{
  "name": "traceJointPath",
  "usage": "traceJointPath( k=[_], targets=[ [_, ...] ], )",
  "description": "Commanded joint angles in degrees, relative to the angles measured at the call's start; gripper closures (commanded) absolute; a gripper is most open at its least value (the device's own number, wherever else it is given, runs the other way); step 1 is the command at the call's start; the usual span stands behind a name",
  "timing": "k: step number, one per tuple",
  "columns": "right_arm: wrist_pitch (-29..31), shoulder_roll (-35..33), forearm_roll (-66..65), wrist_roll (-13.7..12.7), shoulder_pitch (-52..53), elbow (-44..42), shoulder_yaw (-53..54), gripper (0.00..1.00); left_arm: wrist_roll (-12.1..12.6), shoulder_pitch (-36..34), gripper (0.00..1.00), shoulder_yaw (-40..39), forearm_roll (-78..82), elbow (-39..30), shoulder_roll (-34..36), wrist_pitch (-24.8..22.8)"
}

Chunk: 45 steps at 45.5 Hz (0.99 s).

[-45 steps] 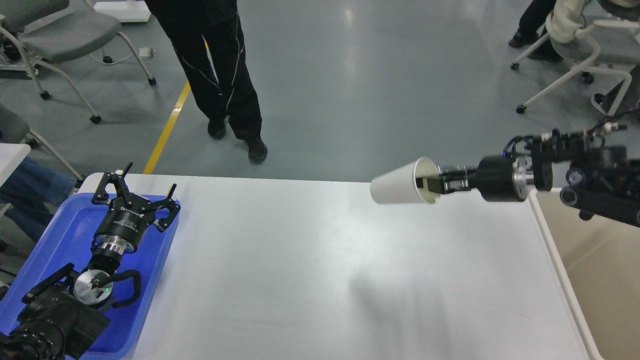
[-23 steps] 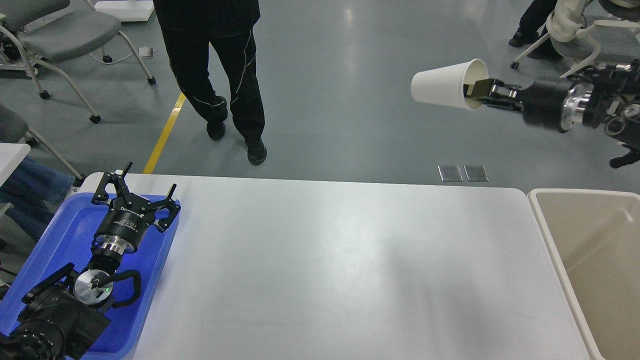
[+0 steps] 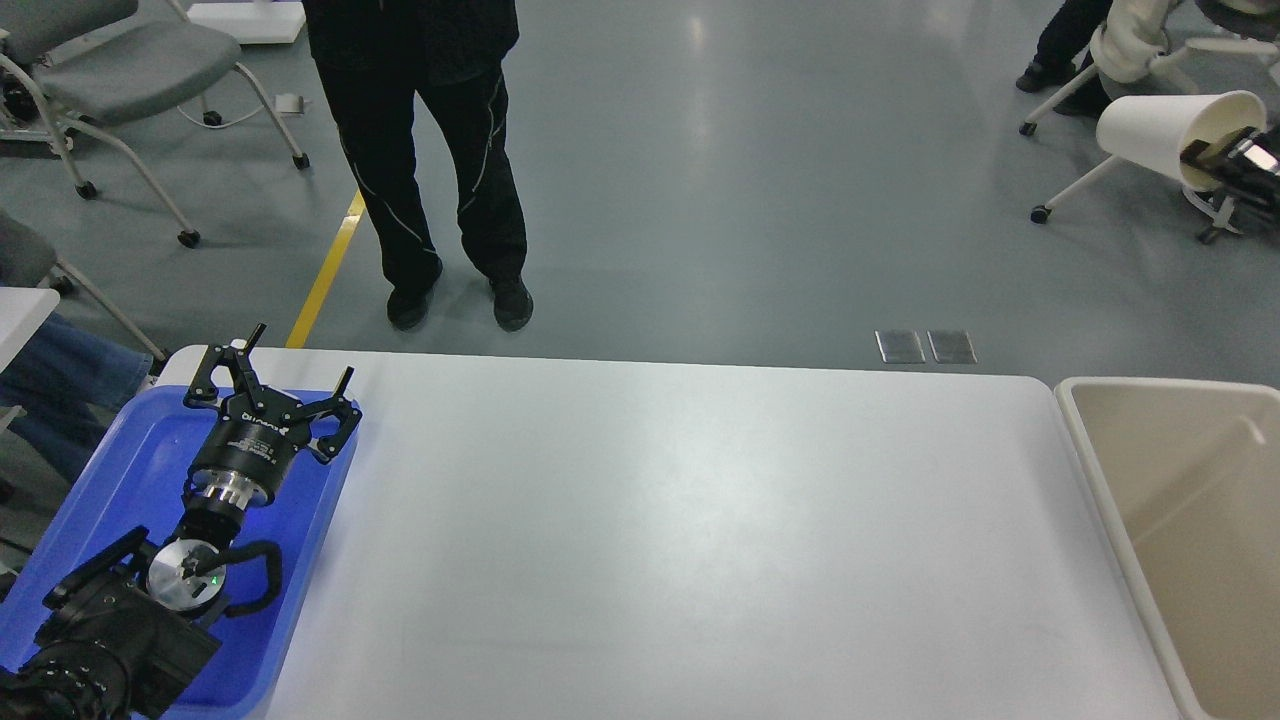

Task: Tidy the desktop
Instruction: 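Release the cup from the right gripper into the beige bin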

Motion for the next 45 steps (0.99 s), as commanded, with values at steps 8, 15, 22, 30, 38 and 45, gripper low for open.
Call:
traceJointPath(
  k=[8,15,22,30,38,45],
  targets=[
    [-0.5,1.0,2.8,-9.7,-12.0,-16.4,3.8,1.00,-0.1,0.0,0.00,0.0,0.0,0.0,0.0,0.0],
    [-0.5,2.8,2.8,-10.5,-16.6,-19.4,6.1,1.00,0.0,0.0,0.00,0.0,0.0,0.0,0.0,0.0],
    [-1.8,6.1,2.8,-10.7,-22.6,-21.6,8.9,1.00,0.0,0.0,0.00,0.0,0.0,0.1,0.0,0.0],
    [-3.8,10.6,2.8,-10.8,-29.6,-22.2,11.5,1.00,-0.1,0.0,0.00,0.0,0.0,0.1,0.0,0.0],
    [-5.3,15.7,2.8,-10.8,-34.3,-22.3,13.0,1.00,0.0,0.0,0.00,0.0,0.0,0.1,0.1,0.0],
    [-5.8,17.9,2.8,-11.3,-36.0,-22.2,13.0,1.00,-0.1,0.0,0.00,0.0,0.0,0.0,0.1,0.0]
  ],
)
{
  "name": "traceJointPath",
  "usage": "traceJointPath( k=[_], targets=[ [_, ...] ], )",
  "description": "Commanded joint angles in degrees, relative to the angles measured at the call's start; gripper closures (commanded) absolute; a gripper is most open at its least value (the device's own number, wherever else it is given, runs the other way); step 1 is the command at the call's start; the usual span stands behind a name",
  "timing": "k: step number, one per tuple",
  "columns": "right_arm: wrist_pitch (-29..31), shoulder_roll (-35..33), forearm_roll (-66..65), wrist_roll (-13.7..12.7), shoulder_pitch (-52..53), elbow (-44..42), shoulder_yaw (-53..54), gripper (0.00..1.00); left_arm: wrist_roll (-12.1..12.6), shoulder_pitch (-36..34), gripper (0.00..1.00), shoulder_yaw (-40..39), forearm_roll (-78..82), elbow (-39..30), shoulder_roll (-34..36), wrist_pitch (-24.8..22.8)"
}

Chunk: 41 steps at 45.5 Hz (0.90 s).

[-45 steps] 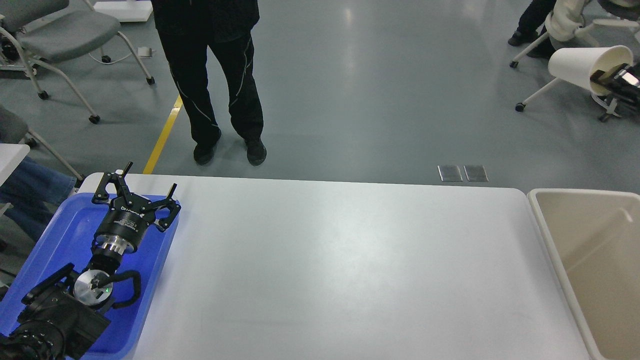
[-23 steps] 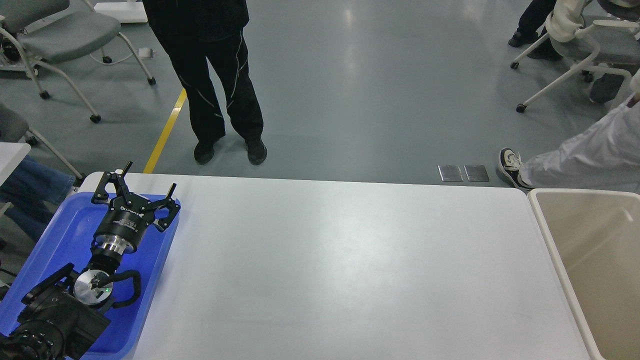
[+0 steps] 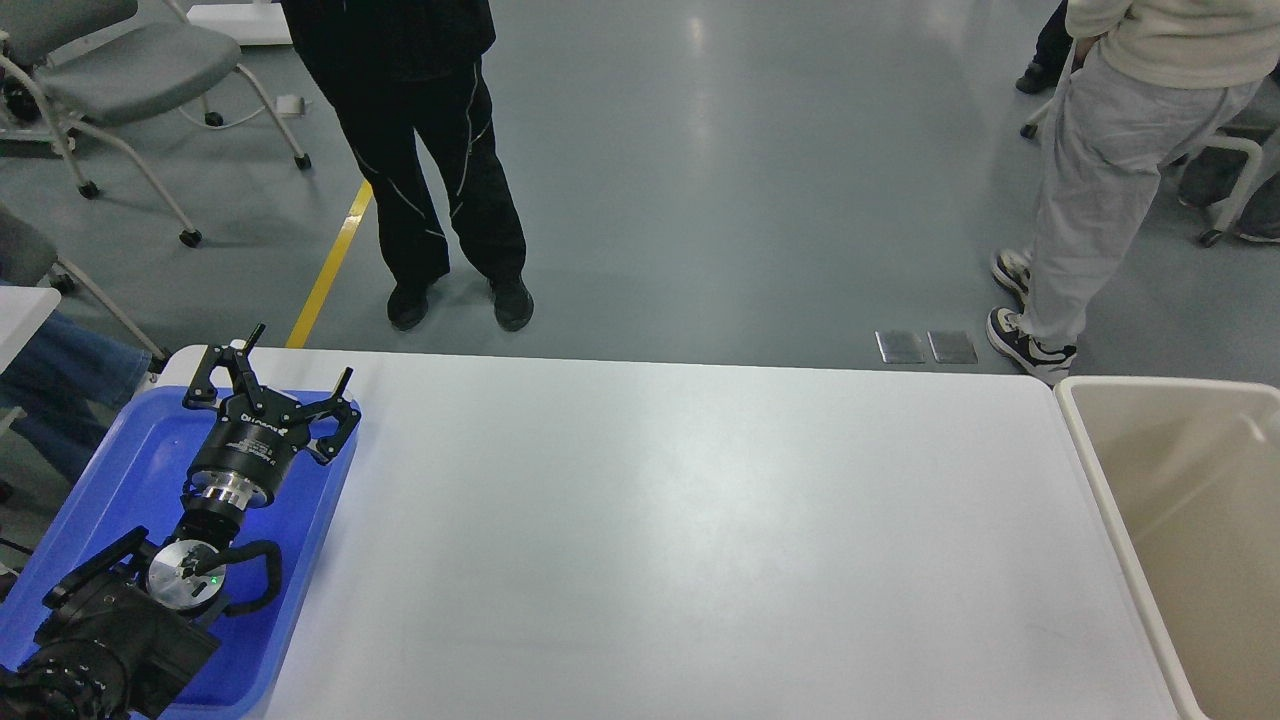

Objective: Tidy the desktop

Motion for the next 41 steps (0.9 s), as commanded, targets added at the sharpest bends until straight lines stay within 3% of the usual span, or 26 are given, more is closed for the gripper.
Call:
traceJointPath(
  k=[1,9,12,14,17,24,41],
  targets=[
    [-1.3,4.9,0.0,-0.7,-4.9,-0.4,1.2,1.00,0.0,0.0,0.00,0.0,0.0,0.0,0.0,0.0],
    [-1.3,5.1,0.1,-0.9,-5.0,-0.3,1.3,1.00,0.0,0.0,0.00,0.0,0.0,0.1,0.0,0.0],
    [-1.4,5.1,0.1,-1.1,-5.0,-0.2,1.4,0.93,0.0,0.0,0.00,0.0,0.0,0.1,0.0,0.0],
    [-1.5,5.0,0.1,-1.1,-5.0,-0.2,1.3,0.76,0.0,0.0,0.00,0.0,0.0,0.0,0.0,0.0],
    [-2.2,4.9,0.1,-1.1,-5.0,-0.2,1.3,0.32,0.0,0.0,0.00,0.0,0.0,0.0,0.0,0.0],
    [-3.3,4.7,0.1,-1.0,-4.9,-0.1,1.3,0.04,0.0,0.0,0.00,0.0,0.0,0.0,0.0,0.0],
    [-2.4,2.1,0.1,-1.0,1.2,2.4,2.7,0.00,0.0,0.0,0.00,0.0,0.0,0.0,0.0,0.0]
  ],
)
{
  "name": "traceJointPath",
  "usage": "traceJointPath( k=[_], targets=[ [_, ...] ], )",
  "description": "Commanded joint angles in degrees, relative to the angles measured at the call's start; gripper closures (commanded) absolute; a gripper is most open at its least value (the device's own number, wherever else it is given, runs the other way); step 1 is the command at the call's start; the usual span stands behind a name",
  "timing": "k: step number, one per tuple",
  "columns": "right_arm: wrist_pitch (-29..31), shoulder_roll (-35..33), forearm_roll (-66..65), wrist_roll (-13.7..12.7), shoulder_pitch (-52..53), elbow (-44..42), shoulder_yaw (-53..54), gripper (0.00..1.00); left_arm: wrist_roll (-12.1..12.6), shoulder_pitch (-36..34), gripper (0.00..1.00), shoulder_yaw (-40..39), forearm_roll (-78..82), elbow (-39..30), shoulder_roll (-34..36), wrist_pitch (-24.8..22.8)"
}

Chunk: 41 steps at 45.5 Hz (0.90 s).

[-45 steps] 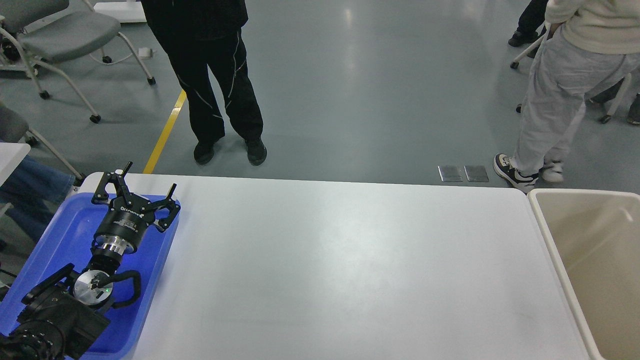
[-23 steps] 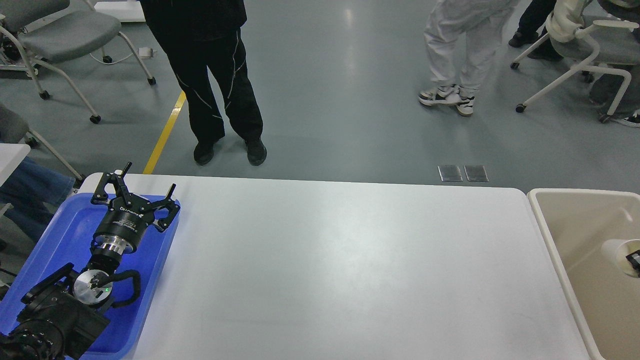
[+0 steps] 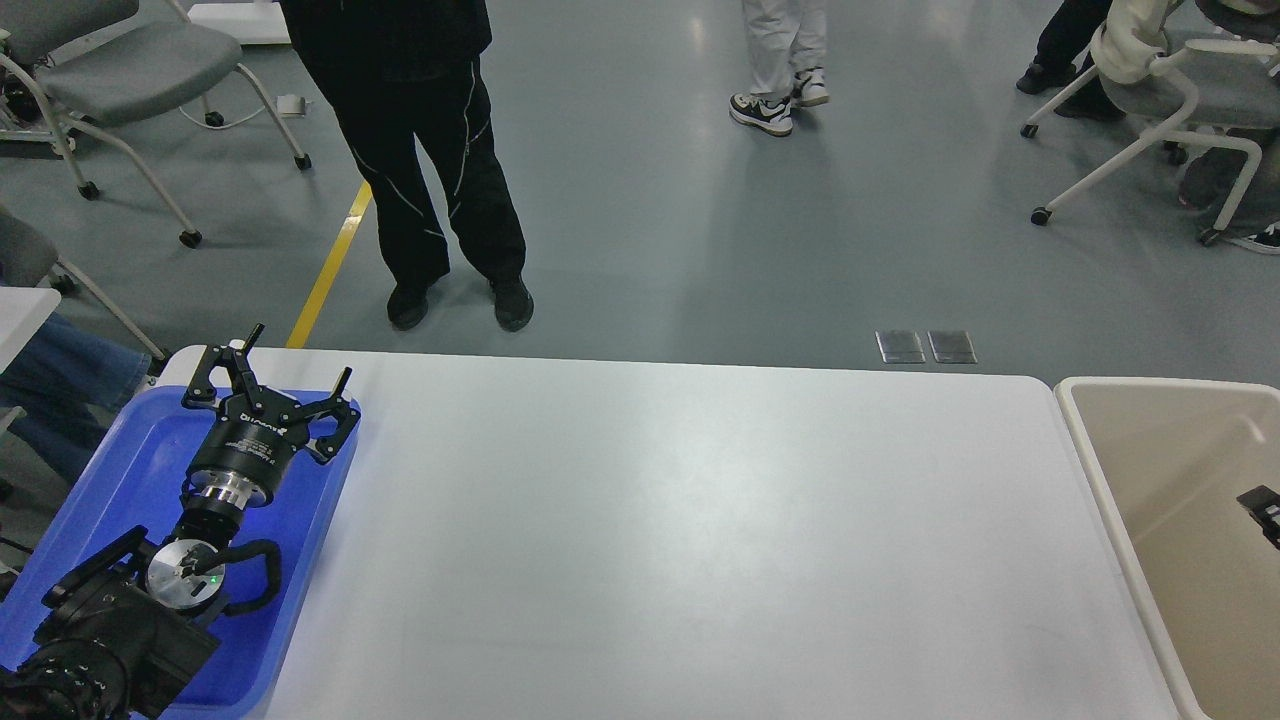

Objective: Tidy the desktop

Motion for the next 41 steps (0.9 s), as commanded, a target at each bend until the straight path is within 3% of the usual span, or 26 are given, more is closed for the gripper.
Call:
traceJointPath(
  k=[1,14,25,41],
  targets=[
    [0.7,-2.8,0.0,0.0,5.5,2.7,1.9,0.00,0.0,0.0,0.00,0.0,0.0,0.0,0.0,0.0],
    [0.8,-10.6,0.0,0.3,17.4,11.1,11.5,0.00,0.1,0.0,0.00,0.0,0.0,0.1,0.0,0.0],
    [0.8,-19.7,0.0,-0.1,28.1,28.4,23.3,0.00,0.0,0.0,0.00,0.0,0.0,0.1,0.0,0.0],
    [0.6,-20.7,0.2,0.3,28.7,42.5,46.5,0.00,0.0,0.0,0.00,0.0,0.0,0.0,0.0,0.0]
  ],
)
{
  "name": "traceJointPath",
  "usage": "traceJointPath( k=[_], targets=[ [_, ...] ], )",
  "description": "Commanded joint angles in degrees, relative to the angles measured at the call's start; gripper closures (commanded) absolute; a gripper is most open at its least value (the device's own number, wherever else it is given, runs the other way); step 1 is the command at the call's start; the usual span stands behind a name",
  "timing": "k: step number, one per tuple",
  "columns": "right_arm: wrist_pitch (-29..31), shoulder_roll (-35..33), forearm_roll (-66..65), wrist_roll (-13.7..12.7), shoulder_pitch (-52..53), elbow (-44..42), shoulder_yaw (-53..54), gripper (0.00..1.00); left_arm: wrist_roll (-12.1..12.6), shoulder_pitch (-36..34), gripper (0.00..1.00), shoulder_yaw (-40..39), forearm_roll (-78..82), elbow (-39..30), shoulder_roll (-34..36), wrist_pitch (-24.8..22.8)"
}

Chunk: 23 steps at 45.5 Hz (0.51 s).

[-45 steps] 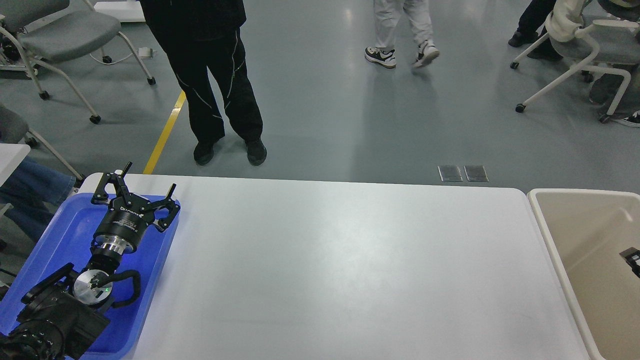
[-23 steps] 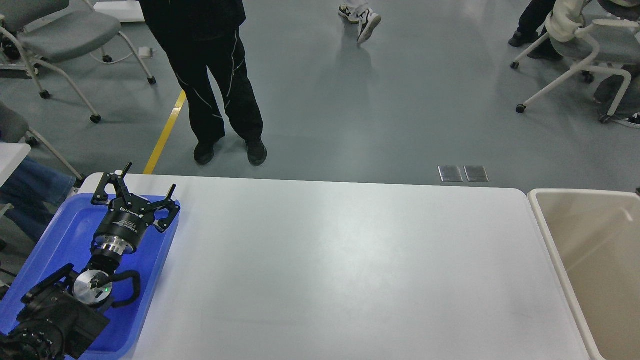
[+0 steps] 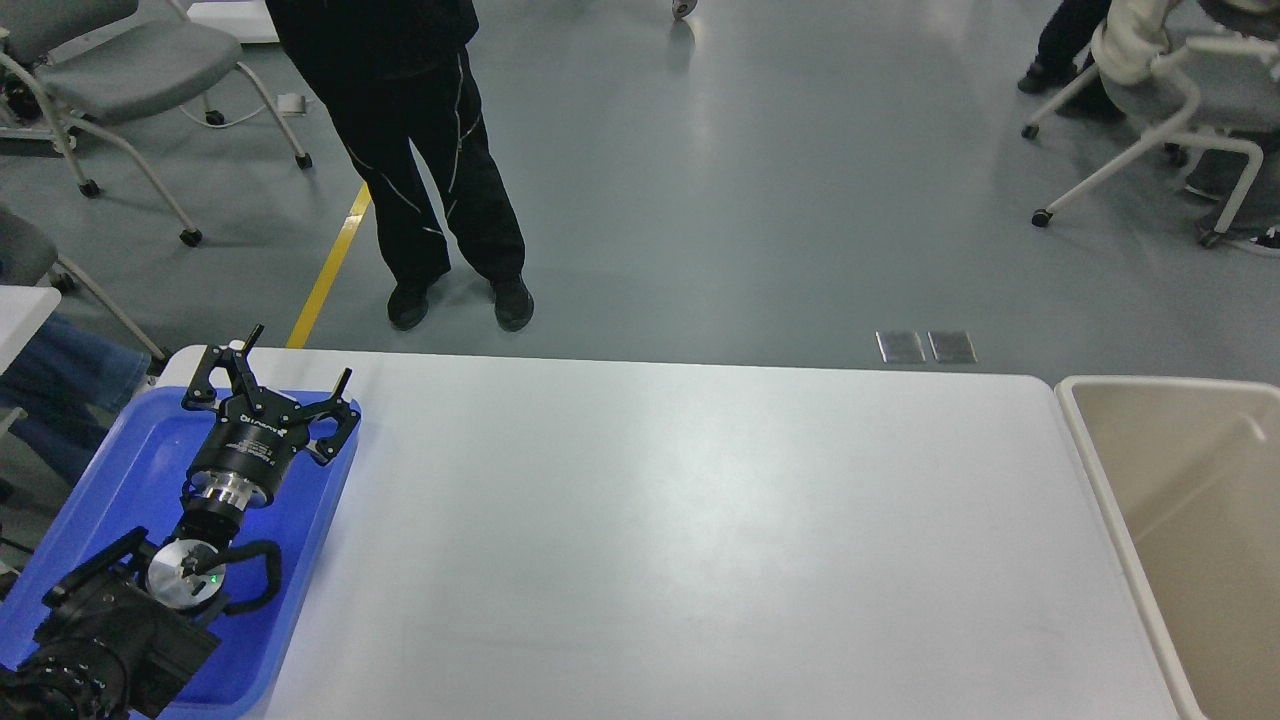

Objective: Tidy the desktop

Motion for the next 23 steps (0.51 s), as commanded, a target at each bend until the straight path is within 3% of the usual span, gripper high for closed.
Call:
traceJointPath(
  k=[1,14,23],
  targets=[
    [-0.2,-1.4,0.2,0.3,0.8,11.7,14.9,0.00,0.1,0.0,0.00,0.0,0.0,0.0,0.0,0.0],
    [-0.1,1.4,5.3,0.3,-4.1,16.4,22.6,0.00,0.0,0.0,0.00,0.0,0.0,0.0,-0.1,0.0],
    [0.0,7.2,7.6,0.5,-10.8,18.0,29.5,0.00,0.1,0.0,0.00,0.0,0.0,0.0,-0.1,0.0]
  ],
)
